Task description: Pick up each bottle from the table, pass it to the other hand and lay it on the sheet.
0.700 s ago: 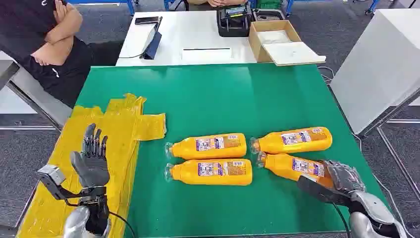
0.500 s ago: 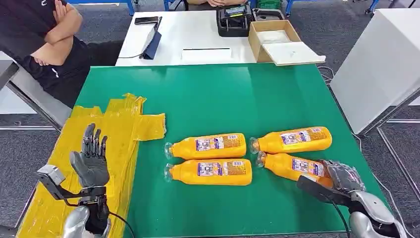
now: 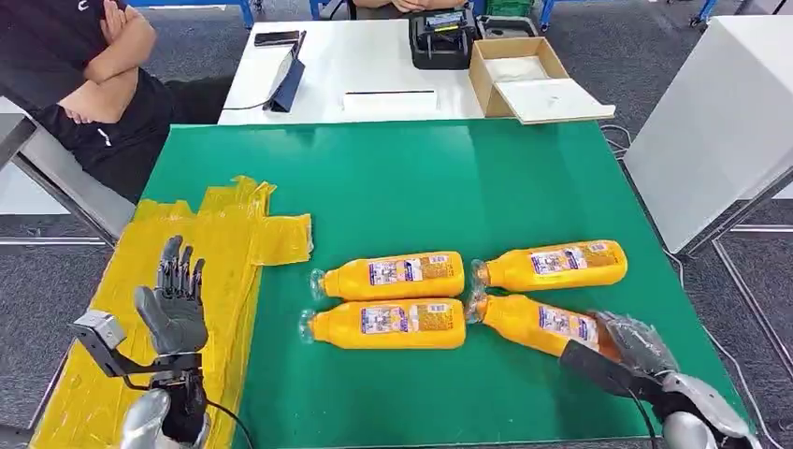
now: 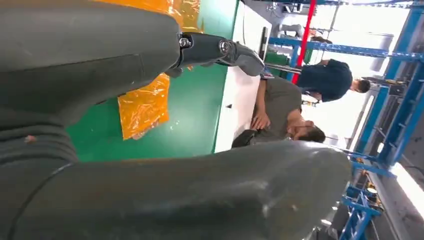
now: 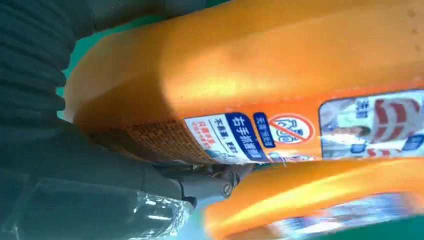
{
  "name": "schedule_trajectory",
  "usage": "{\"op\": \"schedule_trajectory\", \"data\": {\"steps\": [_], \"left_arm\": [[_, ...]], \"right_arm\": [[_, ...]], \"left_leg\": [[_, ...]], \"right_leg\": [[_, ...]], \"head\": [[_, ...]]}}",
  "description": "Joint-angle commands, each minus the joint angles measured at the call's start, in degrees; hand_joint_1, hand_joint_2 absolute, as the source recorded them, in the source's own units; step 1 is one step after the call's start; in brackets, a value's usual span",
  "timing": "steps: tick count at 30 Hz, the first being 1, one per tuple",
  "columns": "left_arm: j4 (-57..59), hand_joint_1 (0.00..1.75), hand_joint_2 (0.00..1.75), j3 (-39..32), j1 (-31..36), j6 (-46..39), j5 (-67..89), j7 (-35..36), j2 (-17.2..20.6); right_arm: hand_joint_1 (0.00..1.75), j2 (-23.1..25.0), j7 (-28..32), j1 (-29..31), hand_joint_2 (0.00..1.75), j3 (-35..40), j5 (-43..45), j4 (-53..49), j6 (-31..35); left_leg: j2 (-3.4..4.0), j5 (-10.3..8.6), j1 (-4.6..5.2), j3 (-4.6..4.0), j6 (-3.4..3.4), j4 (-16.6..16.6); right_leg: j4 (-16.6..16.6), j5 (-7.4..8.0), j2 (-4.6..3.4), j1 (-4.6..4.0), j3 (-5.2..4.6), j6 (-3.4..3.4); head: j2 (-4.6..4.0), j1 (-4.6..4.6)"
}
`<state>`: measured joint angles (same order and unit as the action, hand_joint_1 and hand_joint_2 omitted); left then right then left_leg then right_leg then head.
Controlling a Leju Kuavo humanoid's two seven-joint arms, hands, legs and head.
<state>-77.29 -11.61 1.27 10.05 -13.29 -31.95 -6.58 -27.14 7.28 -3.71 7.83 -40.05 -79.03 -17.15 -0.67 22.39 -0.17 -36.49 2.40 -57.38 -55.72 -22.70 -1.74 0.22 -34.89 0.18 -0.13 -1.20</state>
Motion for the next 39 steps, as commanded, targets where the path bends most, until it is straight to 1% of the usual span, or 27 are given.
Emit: {"op": "schedule_trajectory", "data": {"steps": [1, 2, 3, 4, 5, 7, 8, 11, 13, 17, 18, 19, 20, 22, 23, 24, 25, 26, 28, 30, 31, 32, 33, 34, 35, 39], "left_arm": [[1.5, 0.00, 0.00, -2.4, 0.5, 1.0, -0.6, -0.4, 0.8], [0.6, 0.00, 1.75, -2.9, 0.1, 1.1, -0.7, -0.2, 0.5], [-0.1, 0.00, 1.75, -3.2, -0.3, 1.4, -0.9, 0.0, 0.3], [-0.3, 0.00, 1.75, -3.1, -0.5, 1.7, -1.0, 0.2, 0.2], [-0.2, 0.00, 1.75, -3.1, -0.6, 1.8, -1.1, 0.3, 0.2], [-0.1, 0.00, 1.75, -3.0, -0.5, 1.8, -1.1, 0.3, 0.2], [0.1, 0.00, 1.75, -2.8, -0.3, 1.8, -1.0, 0.3, 0.2], [-0.3, 0.00, 1.75, -2.5, -0.2, 2.0, -1.0, 0.3, 0.1], [-0.4, 0.00, 1.75, -2.4, -0.2, 2.0, -0.9, 0.3, 0.2], [-0.3, 0.00, 1.75, -2.4, -0.2, 2.0, -1.0, 0.3, 0.2], [-0.3, 0.00, 1.75, -1.6, 0.5, 2.2, -0.9, 0.3, 0.7], [-0.7, 0.00, 1.75, -1.3, 0.7, 2.1, -1.0, 0.3, 0.9], [-1.4, 0.00, 1.75, -1.0, 0.5, 1.8, -1.2, 0.2, 0.9], [-3.4, 0.00, 1.75, -0.1, -0.6, 1.3, -1.7, 0.9, 0.4], [-4.1, 0.00, 1.75, 0.6, -1.3, 1.5, -1.7, 1.1, -0.3], [-4.7, 0.00, 1.75, 2.1, -2.2, 1.9, -1.3, 1.4, -1.0], [-4.6, 0.00, 1.75, 4.1, -2.1, 2.5, -0.2, 1.6, -1.3], [-3.7, 0.00, 1.75, 6.5, -1.2, 3.5, 0.3, 1.4, -1.8], [-2.0, 0.00, 1.75, 9.8, 1.5, 4.0, 0.6, 1.6, -2.2], [-0.5, 0.00, 1.75, 12.8, 5.3, 6.0, -0.6, 1.9, -2.7], [-0.2, 0.00, 1.75, 13.8, 6.9, 6.0, -0.5, 2.4, -3.0], [0.0, 0.00, 1.75, 14.4, 8.3, 6.4, -1.2, 3.2, -3.3], [-0.3, 0.00, 1.75, 15.0, 9.4, 6.3, -1.7, 4.2, -3.6], [-0.4, 0.00, 1.75, 15.1, 9.6, 6.1, -1.9, 4.5, -3.6], [-0.4, 0.00, 1.75, 15.1, 9.6, 6.1, -1.9, 4.5, -3.6], [-1.1, 0.00, 1.75, 14.9, 8.6, 6.2, -2.0, 4.6, -3.0]], "right_arm": [[1.75, -0.1, 0.1, -10.6, 1.75, -12.4, 8.5, -34.2, -3.4], [1.75, -0.3, 0.8, -9.3, 1.75, -13.7, 9.8, -34.3, -3.9], [1.75, -1.8, 1.7, -7.6, 1.75, -14.9, 12.2, -33.5, -4.8], [1.75, -3.5, 2.5, -5.9, 1.75, -15.7, 15.1, -32.3, -6.1], [1.75, -4.2, 2.6, -4.9, 1.75, -16.3, 16.1, -31.3, -6.6], [1.75, -4.3, 2.7, -4.7, 1.75, -16.5, 16.2, -30.9, -6.8], [1.75, -4.5, 3.7, -3.7, 1.75, -16.0, 18.1, -29.9, -7.3], [1.75, -5.2, 3.7, -1.0, 1.75, -14.6, 19.6, -28.0, -7.2], [1.75, -5.1, 3.6, -0.6, 1.75, -14.2, 19.6, -27.7, -7.2], [1.75, -5.2, 3.5, -0.8, 1.75, -14.1, 20.1, -27.8, -6.8], [1.75, -5.9, 2.8, 0.3, 1.75, -12.8, 21.0, -26.8, -6.6], [1.75, -5.6, 2.6, 1.8, 1.75, -11.4, 20.8, -25.5, -6.0], [1.75, -4.8, 2.6, 3.6, 1.75, -9.9, 20.6, -24.0, -5.1], [1.75, 0.2, 3.2, 8.9, 1.75, -5.2, 18.3, -18.4, -1.7], [1.75, 3.8, 3.8, 11.0, 1.75, -3.2, 16.3, -15.3, 0.6], [1.75, 8.4, 3.9, 13.4, 1.75, -0.2, 12.5, -10.9, 4.4], [1.75, 11.6, 3.5, 15.5, 1.75, 1.8, 9.5, -7.2, 7.7], [1.75, 15.5, 3.6, 19.0, 1.75, 4.1, 7.2, -1.5, 11.3], [1.75, 19.3, 2.9, 24.6, 1.75, 7.2, 5.1, 5.7, 14.5], [1.75, 23.5, 2.6, 30.4, 1.75, 9.1, 4.3, 12.6, 17.3], [1.75, 25.2, 2.7, 32.7, 1.75, 9.5, 5.3, 14.8, 17.3], [1.75, 26.6, 2.9, 34.7, 1.75, 9.9, 6.3, 16.6, 17.5], [1.75, 27.7, 2.5, 36.2, 1.75, 10.6, 6.5, 17.5, 17.8], [1.75, 27.9, 2.3, 36.4, 1.75, 10.8, 6.5, 17.6, 17.9], [1.75, 27.9, 2.3, 36.4, 1.75, 10.8, 6.5, 17.6, 17.9], [1.75, 26.7, 2.2, 35.1, 1.75, 10.8, 6.7, 16.1, 18.0]], "left_leg": [[0.00, 0.09, 0.16, -0.15, -0.10, -0.1], [0.07, 0.18, 0.13, -0.13, -0.16, -0.1], [0.19, 0.12, 0.13, -0.31, -0.10, -0.1], [0.24, 0.18, 0.14, -0.22, -0.13, -0.1], [0.26, 0.14, 0.11, -0.28, -0.09, -0.1], [0.20, 0.14, 0.09, -0.24, -0.05, 0.0], [0.12, 0.12, 0.08, -0.18, -0.05, 0.0], [0.19, 0.15, 0.06, -0.12, -0.10, 0.0], [0.26, 0.17, 0.12, -0.09, -0.12, 0.0], [0.11, 0.09, 0.12, -0.10, -0.05, 0.0], [0.13, 0.13, 0.15, -0.06, -0.09, 0.0], [0.15, 0.10, 0.13, -0.10, -0.06, 0.0], [0.18, 0.14, 0.15, -0.02, -0.11, 0.0], [0.30, 0.08, 0.09, -0.13, -0.03, 0.0], [0.46, 0.11, 0.06, 0.00, -0.09, 0.0], [0.56, 0.14, 0.06, 0.10, -0.14, 0.1], [0.63, 0.10, -0.01, 0.09, -0.11, 0.2], [0.59, 0.09, -0.06, 0.07, -0.08, 0.2], [0.85, 0.08, -0.04, 0.25, -0.14, 0.3], [0.85, 0.03, 0.00, 0.19, -0.13, 0.2], [0.78, -0.05, -0.03, 0.03, -0.13, 0.1], [0.86, -0.12, -0.03, 0.04, -0.27, 0.1], [0.78, -0.21, -0.01, -0.09, -0.35, 0.0], [0.71, -0.29, -0.02, -0.15, -0.20, 0.0], [0.78, -0.31, 0.00, -0.09, -0.31, 0.0], [0.39, -0.42, -0.03, -0.14, -0.32, 0.0]], "right_leg": [[-0.2, -0.18, 0.19, 0.17, -0.19, 0.01], [-0.3, -0.24, 0.17, 0.14, -0.13, 0.02], [-0.2, -0.12, -0.01, 0.14, -0.31, 0.00], [-0.2, -0.17, -0.01, 0.14, -0.21, -0.01], [-0.2, -0.12, -0.10, 0.12, -0.28, 0.00], [-0.1, -0.10, -0.05, 0.10, -0.26, 0.00], [0.0, -0.11, 0.00, 0.07, -0.21, 0.00], [0.0, -0.12, 0.00, 0.04, -0.14, -0.02], [0.0, -0.13, -0.05, 0.10, -0.11, -0.01], [0.0, -0.13, 0.07, 0.13, -0.10, 0.01], [0.0, -0.17, 0.09, 0.15, -0.07, 0.01], [0.0, -0.13, 0.03, 0.13, -0.11, 0.01], [0.0, -0.17, 0.06, 0.15, -0.04, 0.01], [0.0, -0.03, -0.16, 0.11, -0.15, 0.02], [0.1, -0.01, -0.26, 0.07, -0.05, 0.03], [0.2, 0.00, -0.32, 0.07, 0.05, 0.03], [0.3, 0.08, -0.43, 0.00, 0.11, 0.04], [0.3, 0.08, -0.43, -0.04, 0.12, 0.04], [0.4, 0.14, -0.54, -0.03, 0.21, 0.05], [0.2, 0.14, -0.49, -0.01, 0.04, 0.05], [0.1, 0.16, -0.46, -0.03, -0.11, 0.09], [0.1, 0.19, -0.52, -0.05, -0.15, 0.10], [0.0, 0.18, -0.47, -0.02, -0.25, 0.10], [0.0, 0.23, -0.43, -0.04, -0.30, 0.21], [-0.1, 0.23, -0.45, -0.05, -0.30, 0.24], [0.0, 0.15, -0.16, -0.04, -0.25, 0.25]], "head": [[0.00, 0.00], [0.00, 0.02], [0.00, 0.00], [0.00, 0.02], [0.00, 0.02], [0.00, 0.04], [0.00, 0.00], [0.00, 0.04], [0.00, 0.04], [0.00, 0.04], [0.00, 0.02], [0.00, 0.04], [0.00, 0.02], [0.00, 0.02], [0.00, 0.04], [0.00, 0.04], [0.00, 0.02], [0.00, 0.04], [0.00, 0.02], [0.00, 0.02], [0.00, 0.04], [0.00, 0.02], [0.00, 0.04], [0.00, 0.04], [0.00, 0.02], [0.00, 0.04]]}}
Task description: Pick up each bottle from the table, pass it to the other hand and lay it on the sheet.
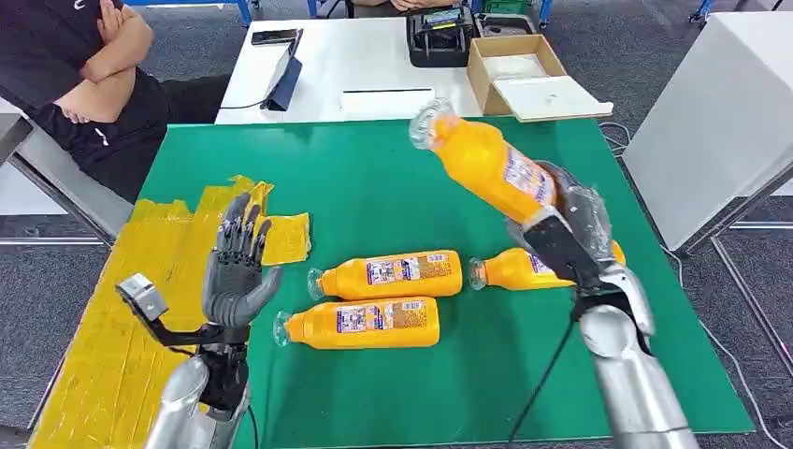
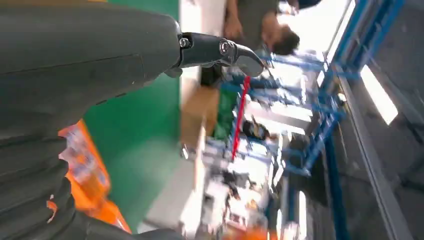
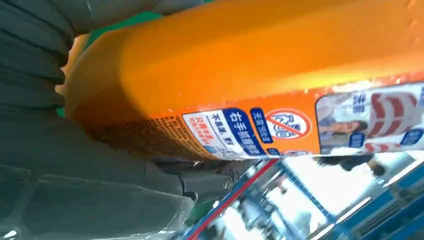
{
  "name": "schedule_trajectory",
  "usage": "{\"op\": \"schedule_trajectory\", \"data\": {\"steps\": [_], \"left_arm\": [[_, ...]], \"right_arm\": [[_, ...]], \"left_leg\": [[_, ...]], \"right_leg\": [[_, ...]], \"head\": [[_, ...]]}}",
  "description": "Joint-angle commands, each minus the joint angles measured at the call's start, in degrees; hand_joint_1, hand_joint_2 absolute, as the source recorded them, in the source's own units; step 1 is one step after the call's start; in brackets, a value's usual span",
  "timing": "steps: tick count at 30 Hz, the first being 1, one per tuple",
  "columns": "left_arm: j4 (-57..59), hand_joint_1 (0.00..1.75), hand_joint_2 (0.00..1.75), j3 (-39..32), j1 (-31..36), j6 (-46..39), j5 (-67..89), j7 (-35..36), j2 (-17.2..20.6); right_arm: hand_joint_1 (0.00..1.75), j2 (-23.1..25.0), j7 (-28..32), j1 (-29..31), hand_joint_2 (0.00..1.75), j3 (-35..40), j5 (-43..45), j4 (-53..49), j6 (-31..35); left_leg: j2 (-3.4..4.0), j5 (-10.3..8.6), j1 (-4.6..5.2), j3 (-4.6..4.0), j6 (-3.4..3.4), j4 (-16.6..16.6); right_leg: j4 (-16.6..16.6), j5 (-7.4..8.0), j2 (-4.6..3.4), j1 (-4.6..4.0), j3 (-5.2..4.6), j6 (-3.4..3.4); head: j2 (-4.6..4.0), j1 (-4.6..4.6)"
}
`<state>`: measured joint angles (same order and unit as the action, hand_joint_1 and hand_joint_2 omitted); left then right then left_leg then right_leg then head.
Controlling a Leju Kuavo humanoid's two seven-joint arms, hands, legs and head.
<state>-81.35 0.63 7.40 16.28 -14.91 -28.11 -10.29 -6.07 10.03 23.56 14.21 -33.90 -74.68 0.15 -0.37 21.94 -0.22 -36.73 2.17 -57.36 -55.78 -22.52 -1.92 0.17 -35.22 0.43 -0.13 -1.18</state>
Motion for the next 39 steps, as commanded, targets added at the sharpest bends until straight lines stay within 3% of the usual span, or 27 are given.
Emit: {"op": "schedule_trajectory", "data": {"steps": [1, 5, 13, 20, 22, 33, 36, 37, 39], "left_arm": [[2.9, 0.00, 1.75, 2.7, 2.4, 0.0, -0.4, 0.7, 0.7], [2.9, 0.00, 1.75, 2.7, 2.3, 0.1, -0.5, 0.7, 0.7], [-0.1, 0.00, 1.75, 7.4, 5.4, -0.7, -1.5, 4.2, 0.3], [3.6, 0.00, 1.75, 9.8, 8.7, -2.4, -2.8, 4.3, 0.5], [3.4, 0.00, 1.75, 10.3, 9.0, -2.6, -3.2, 4.8, 0.2], [3.9, 0.00, 1.75, 11.5, 10.5, -3.0, -4.1, 5.7, -0.5], [3.8, 0.00, 1.75, 12.3, 10.9, -3.8, -4.4, 6.0, -0.8], [1.1, 0.00, 1.75, 14.2, 9.7, -4.6, -4.4, 7.1, -1.1], [0.4, 0.00, 1.75, 14.8, 9.4, -4.8, -4.3, 7.3, -1.1]], "right_arm": [[1.75, 5.6, -0.5, 7.9, 1.75, 4.4, 0.5, 11.7, 0.7], [1.75, 5.4, -0.5, 7.6, 1.75, 4.5, 0.6, 11.4, 0.7], [1.75, 11.9, -4.7, 6.0, 1.75, 7.6, 1.7, 4.9, 2.7], [1.75, 12.0, -7.2, -1.7, 1.75, 11.0, 0.6, -5.7, 3.5], [1.75, 12.2, -7.9, -2.2, 1.75, 11.8, 0.6, -7.0, 3.3], [1.75, 13.1, -8.5, -1.7, 1.75, 14.0, 1.0, -5.5, 3.7], [1.75, 14.5, -8.5, -1.5, 1.75, 17.8, 1.1, -2.7, 3.8], [1.75, 15.9, -12.0, -4.6, 1.75, 19.6, -4.1, -1.2, 6.1], [1.75, 15.9, -12.4, -4.5, 1.75, 19.6, -5.2, -0.7, 6.1]], "left_leg": [[0.05, 0.04, 0.02, 0.10, -0.09, 0.0], [0.03, 0.10, 0.05, 0.10, -0.12, 0.0], [-0.07, 0.09, 0.06, -0.28, -0.16, -0.1], [-0.35, 0.22, 0.04, 0.08, -0.29, -0.1], [-0.33, 0.09, 0.03, -0.15, -0.17, 0.0], [-0.19, 0.17, 0.06, -0.12, -0.20, -0.1], [-0.22, 0.15, 0.06, -0.14, -0.19, -0.1], [-0.21, 0.18, 0.05, -0.13, -0.20, -0.1], [-0.15, 0.12, 0.06, -0.19, -0.19, 0.0]], "right_leg": [[0.0, -0.03, 0.04, 0.01, 0.09, 0.00], [0.0, -0.11, 0.12, 0.03, 0.12, -0.05], [-0.1, -0.08, 0.12, 0.04, -0.26, -0.03], [-0.1, -0.33, 0.56, 0.02, 0.16, -0.03], [0.0, -0.17, 0.40, 0.01, -0.10, -0.04], [-0.1, -0.21, 0.31, 0.03, -0.09, -0.06], [-0.1, -0.20, 0.33, 0.04, -0.10, -0.06], [-0.1, -0.21, 0.35, 0.02, -0.07, -0.06], [0.0, -0.14, 0.24, 0.03, -0.17, -0.05]], "head": [[0.00, 0.00], [0.00, 0.00], [0.00, 0.02], [0.00, 0.02], [0.00, 0.02], [0.00, 0.02], [0.00, 0.04], [0.00, 0.02], [0.00, 0.00]]}}
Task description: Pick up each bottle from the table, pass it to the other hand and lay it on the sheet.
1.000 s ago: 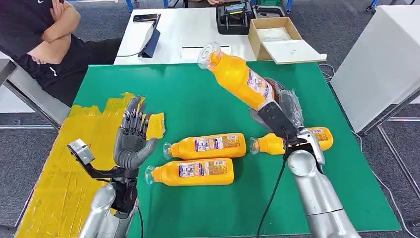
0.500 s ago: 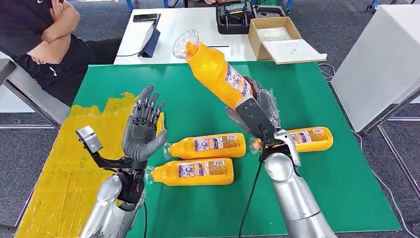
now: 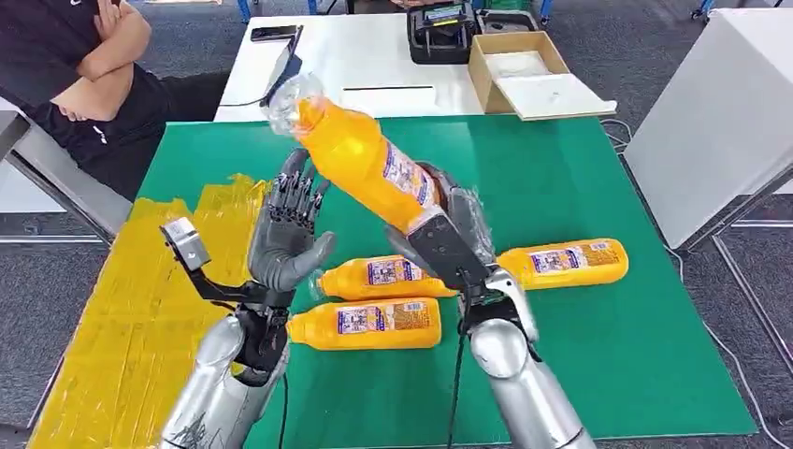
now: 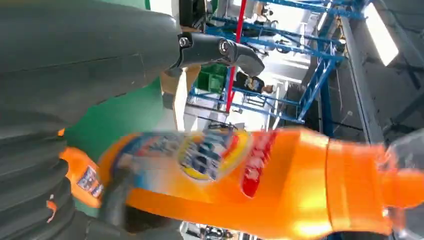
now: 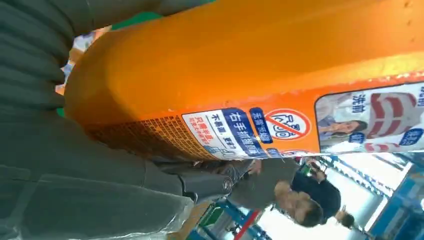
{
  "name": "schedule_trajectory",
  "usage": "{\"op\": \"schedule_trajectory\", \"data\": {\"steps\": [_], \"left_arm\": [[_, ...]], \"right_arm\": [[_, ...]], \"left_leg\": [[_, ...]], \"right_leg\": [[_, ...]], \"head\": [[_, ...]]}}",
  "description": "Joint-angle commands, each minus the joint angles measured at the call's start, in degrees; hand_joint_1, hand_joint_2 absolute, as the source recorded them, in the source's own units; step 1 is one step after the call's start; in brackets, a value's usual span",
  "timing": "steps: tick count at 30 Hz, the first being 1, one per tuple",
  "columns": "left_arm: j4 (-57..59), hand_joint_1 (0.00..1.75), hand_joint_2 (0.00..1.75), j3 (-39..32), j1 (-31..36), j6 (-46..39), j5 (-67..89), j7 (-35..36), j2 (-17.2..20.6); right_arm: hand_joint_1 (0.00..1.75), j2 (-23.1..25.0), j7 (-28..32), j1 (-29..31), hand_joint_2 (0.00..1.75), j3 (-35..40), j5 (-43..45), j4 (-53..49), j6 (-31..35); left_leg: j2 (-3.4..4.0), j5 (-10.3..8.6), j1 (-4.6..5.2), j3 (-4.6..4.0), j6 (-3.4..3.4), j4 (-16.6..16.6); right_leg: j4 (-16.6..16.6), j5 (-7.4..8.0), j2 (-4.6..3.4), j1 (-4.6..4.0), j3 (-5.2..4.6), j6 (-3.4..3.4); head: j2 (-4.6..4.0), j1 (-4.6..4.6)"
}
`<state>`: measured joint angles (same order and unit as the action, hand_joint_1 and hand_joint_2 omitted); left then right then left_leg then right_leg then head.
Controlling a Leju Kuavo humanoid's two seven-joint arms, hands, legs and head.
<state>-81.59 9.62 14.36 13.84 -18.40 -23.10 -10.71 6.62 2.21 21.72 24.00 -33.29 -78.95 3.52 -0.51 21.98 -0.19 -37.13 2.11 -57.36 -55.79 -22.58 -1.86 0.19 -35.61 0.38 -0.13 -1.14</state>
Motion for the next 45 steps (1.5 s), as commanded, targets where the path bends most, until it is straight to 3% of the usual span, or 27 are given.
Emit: {"op": "schedule_trajectory", "data": {"steps": [1, 13, 18, 23, 30, 45], "left_arm": [[-0.1, 0.00, 1.75, 6.6, 2.3, -2.4, -0.7, 2.4, -0.5], [-2.8, 0.00, 1.75, 9.0, 1.9, -3.4, -0.7, 2.8, 0.0], [-2.2, 0.00, 1.75, 9.9, 3.2, -4.1, -1.2, 3.0, -0.3], [-1.2, 0.00, 1.75, 10.0, 3.7, -5.0, -1.4, 3.4, -0.3], [-0.4, 0.00, 1.75, 7.5, 5.2, -10.7, 4.5, 3.6, 0.1], [0.6, 0.00, 1.75, 7.8, 6.2, -12.1, 7.5, 4.2, 0.2]], "right_arm": [[1.75, 3.2, -5.2, -2.4, 1.75, 9.7, -7.0, 4.4, 2.6], [1.75, 3.9, -5.1, -0.7, 1.75, 8.1, -7.1, 8.2, 2.1], [1.75, 5.1, -4.8, 1.5, 1.75, 8.7, -6.6, 14.6, 1.7], [1.75, 7.6, -4.5, 3.1, 1.75, 12.1, -8.7, 18.8, 1.7], [1.75, 9.3, -6.2, 3.4, 1.75, 23.3, -10.4, 18.1, -1.3], [1.75, 10.2, -6.8, 5.7, 1.75, 26.0, -8.8, 20.7, -1.8]], "left_leg": [[0.00, 0.10, 0.00, 0.28, -0.16, 0.0], [-0.05, 0.11, 0.03, 0.23, -0.16, 0.0], [-0.02, 0.07, 0.02, 0.16, -0.12, 0.0], [0.00, 0.01, -0.01, 0.05, -0.09, 0.0], [0.10, 0.10, 0.00, 0.15, -0.14, 0.0], [-0.01, 0.06, 0.01, 0.06, -0.13, 0.0]], "right_leg": [[0.0, -0.12, 0.20, -0.02, 0.31, 0.01], [0.0, -0.12, 0.25, 0.01, 0.30, -0.01], [0.0, -0.08, 0.17, 0.01, 0.21, 0.00], [0.0, -0.02, 0.09, -0.01, 0.08, 0.01], [0.0, -0.08, 0.05, -0.01, 0.15, 0.01], [0.0, -0.08, 0.17, -0.01, 0.11, 0.01]], "head": [[0.00, 0.00], [0.00, -0.02], [0.00, -0.02], [0.00, -0.02], [0.00, -0.02], [0.00, -0.02]]}}
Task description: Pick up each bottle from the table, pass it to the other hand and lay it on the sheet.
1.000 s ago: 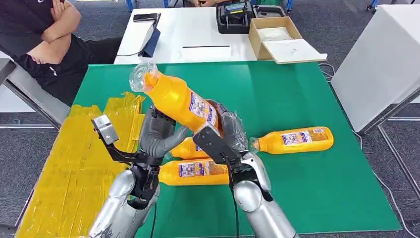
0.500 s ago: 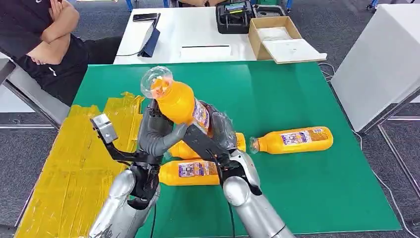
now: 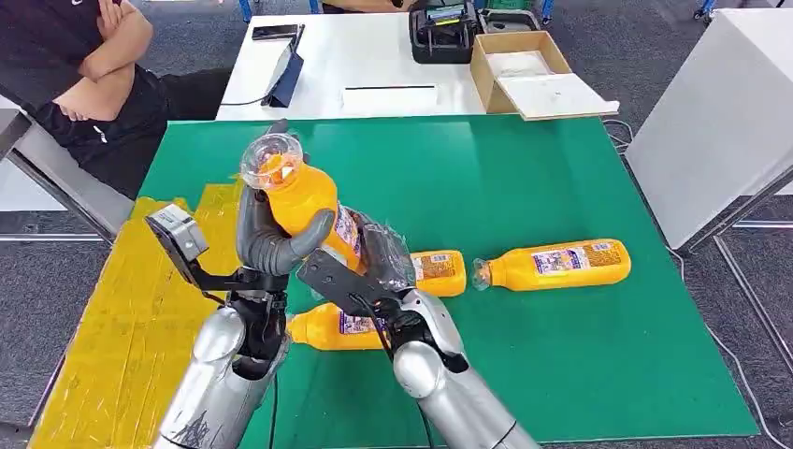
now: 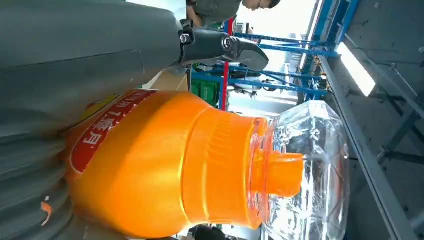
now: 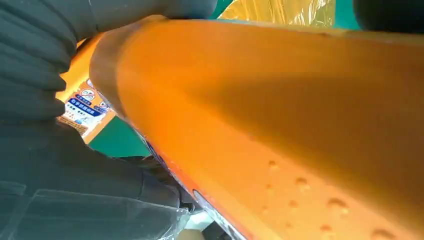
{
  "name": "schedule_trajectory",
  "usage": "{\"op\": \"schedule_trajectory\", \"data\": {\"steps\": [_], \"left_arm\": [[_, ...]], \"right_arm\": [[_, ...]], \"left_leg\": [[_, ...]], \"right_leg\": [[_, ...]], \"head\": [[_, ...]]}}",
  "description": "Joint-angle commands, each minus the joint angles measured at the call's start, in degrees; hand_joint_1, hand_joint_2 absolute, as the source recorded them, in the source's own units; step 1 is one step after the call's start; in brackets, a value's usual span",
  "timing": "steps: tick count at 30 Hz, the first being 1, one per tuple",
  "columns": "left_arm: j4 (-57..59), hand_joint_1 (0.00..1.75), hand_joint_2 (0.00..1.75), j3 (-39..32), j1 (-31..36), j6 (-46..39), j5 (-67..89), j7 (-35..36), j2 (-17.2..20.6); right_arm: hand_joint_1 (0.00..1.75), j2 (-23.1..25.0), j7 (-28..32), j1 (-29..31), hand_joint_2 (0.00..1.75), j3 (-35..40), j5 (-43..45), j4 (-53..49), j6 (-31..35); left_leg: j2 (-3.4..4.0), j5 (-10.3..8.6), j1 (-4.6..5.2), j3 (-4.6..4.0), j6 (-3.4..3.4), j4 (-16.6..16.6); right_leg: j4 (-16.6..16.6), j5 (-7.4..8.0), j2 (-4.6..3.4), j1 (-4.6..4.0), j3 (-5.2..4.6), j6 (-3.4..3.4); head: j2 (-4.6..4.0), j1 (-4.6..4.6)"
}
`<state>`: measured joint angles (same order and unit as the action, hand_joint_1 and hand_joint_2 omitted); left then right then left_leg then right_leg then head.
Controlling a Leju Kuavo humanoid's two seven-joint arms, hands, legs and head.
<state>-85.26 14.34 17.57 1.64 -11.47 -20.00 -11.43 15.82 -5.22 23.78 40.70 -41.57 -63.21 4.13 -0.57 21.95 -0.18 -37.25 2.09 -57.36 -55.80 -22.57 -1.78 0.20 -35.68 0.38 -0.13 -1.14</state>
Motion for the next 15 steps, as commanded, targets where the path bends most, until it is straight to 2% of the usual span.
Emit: {"op": "schedule_trajectory", "data": {"steps": [1, 5, 7, 8, 15], "left_arm": [[4.3, 0.00, 1.75, 3.2, 3.0, 0.0, 0.8, 1.2, 1.0], [5.2, 0.00, 1.75, 3.7, 4.1, -1.1, 4.9, 2.5, 1.8], [6.6, 0.00, 1.75, 4.1, 5.0, 0.3, 6.9, 4.1, 2.6], [7.3, 0.00, 1.75, 4.6, 5.4, 1.8, 7.4, 5.4, 3.2], [11.3, 0.00, 1.75, 4.2, 4.8, 16.9, 7.7, 8.5, 7.5]], "right_arm": [[1.75, 0.9, 0.6, 3.8, 1.75, 9.3, -0.5, 5.2, -2.4], [1.75, 1.5, 0.6, 5.4, 1.75, 10.5, -0.1, 6.5, -2.7], [1.75, 1.7, 0.7, 6.2, 1.75, 11.1, 0.1, 6.8, -2.9], [1.75, 1.7, 0.6, 6.4, 1.75, 11.4, 0.1, 6.9, -3.0], [1.75, 1.1, 0.4, 7.4, 1.75, 12.2, -0.2, 5.7, -4.0]], "left_leg": [[0.06, 0.14, 0.01, 0.28, -0.15, 0.0], [0.03, 0.07, 0.01, 0.15, -0.11, 0.0], [0.06, 0.18, 0.02, 0.34, -0.19, -0.1], [0.03, 0.05, 0.01, 0.13, -0.11, 0.0], [0.16, 0.07, 0.04, 0.30, -0.17, 0.0]], "right_leg": [[0.0, -0.13, 0.11, -0.01, 0.27, 0.01], [0.0, -0.06, 0.08, 0.00, 0.14, 0.01], [-0.1, -0.17, 0.15, -0.01, 0.33, 0.02], [0.0, -0.05, 0.07, -0.01, 0.11, 0.01], [0.0, -0.07, -0.02, 0.03, 0.23, 0.02]], "head": [[0.00, -0.02], [0.00, 0.00], [0.00, 0.00], [0.00, -0.02], [0.00, 0.00]]}}
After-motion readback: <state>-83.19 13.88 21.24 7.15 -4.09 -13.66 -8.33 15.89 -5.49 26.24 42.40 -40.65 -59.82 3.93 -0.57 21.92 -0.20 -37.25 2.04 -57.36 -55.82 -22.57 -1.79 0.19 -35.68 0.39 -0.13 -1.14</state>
